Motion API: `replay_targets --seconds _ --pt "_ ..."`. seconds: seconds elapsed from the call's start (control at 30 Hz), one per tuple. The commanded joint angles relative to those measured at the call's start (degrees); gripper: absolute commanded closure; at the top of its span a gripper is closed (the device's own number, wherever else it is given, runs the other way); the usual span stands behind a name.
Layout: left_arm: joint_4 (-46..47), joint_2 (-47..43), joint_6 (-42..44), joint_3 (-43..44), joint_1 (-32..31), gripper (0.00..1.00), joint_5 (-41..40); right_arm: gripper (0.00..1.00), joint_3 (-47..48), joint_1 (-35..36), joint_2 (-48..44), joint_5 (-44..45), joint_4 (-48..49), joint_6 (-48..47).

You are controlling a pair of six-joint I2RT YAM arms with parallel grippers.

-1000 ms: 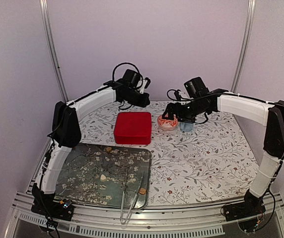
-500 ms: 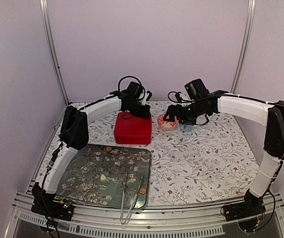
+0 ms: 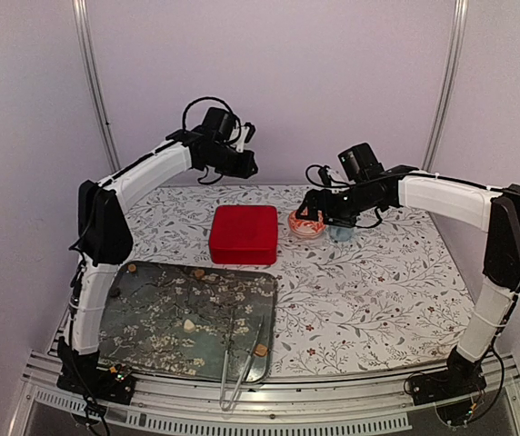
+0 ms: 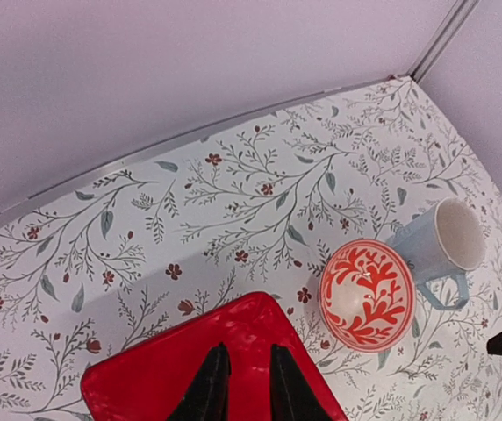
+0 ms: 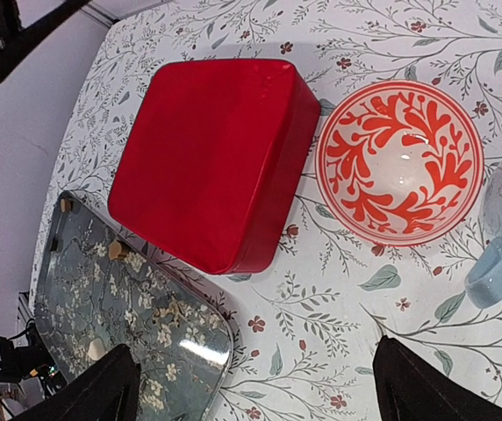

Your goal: Pack the chocolate

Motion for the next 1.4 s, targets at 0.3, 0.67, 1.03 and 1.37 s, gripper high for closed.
replay_targets --seconds 0.3,0.67,1.03,1.37 --pt "1.97 10.86 -1.49 -0.15 0.72 0.86 -1.53 0.06 -0.05 -0.32 -0.06 -0.92 0.97 0.78" --pt "-2.80 7.81 -0.78 0.54 2.82 0.87 -4.44 0.06 1.05 -0.32 0.65 -0.88 0.97 0.52" --pt "-0.50 -3.42 -0.25 -8.92 5.77 0.86 -6.82 0.06 1.74 -0.31 1.63 -2.31 1.40 0.12" --pt "0.10 -3.43 0.10 -19.80 6.46 0.87 -6.70 0.06 1.44 -0.32 1.90 -2.08 1.49 0.33"
